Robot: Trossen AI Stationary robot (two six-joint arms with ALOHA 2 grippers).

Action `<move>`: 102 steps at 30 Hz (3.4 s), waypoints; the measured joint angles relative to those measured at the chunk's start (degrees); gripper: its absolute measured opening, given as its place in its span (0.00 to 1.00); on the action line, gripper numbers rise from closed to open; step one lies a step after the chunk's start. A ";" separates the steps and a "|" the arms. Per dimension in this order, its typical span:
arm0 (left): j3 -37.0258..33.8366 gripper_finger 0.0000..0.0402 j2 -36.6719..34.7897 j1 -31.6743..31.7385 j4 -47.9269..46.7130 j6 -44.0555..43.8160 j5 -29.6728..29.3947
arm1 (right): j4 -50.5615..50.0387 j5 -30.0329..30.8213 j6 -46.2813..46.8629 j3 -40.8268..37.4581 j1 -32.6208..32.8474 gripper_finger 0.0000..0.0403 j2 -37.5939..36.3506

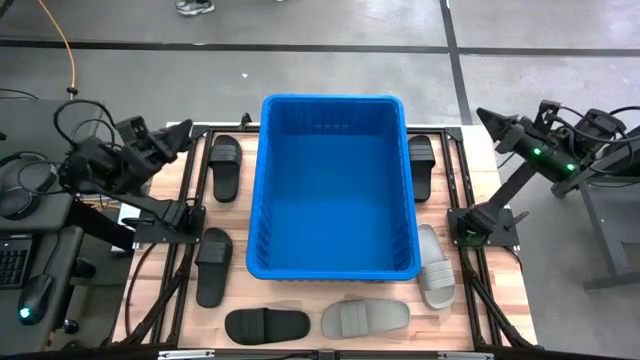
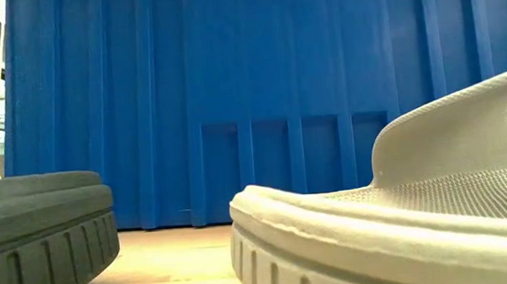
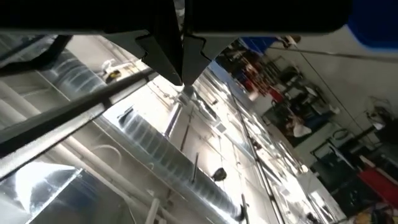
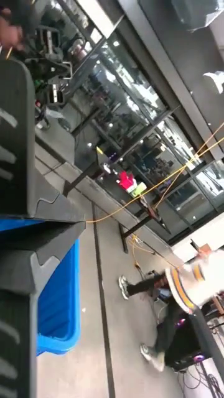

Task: Pick and place slides into bin
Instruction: Put the black slipper into the bin

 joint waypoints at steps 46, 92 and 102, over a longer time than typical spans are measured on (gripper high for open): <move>1.65 0.00 4.66 0.00 -6.36 -1.41 -10.07 | -8.25 -0.03 -23.90 -24.68 6.20 0.28 -28.01; 1.65 0.00 8.84 0.00 -5.97 -6.10 -12.28 | -21.92 -0.39 94.16 -59.62 -22.84 0.42 -31.20; 1.65 0.00 8.85 0.00 -5.53 -6.22 -12.95 | -21.81 -4.27 93.36 -60.08 -31.90 0.42 -30.91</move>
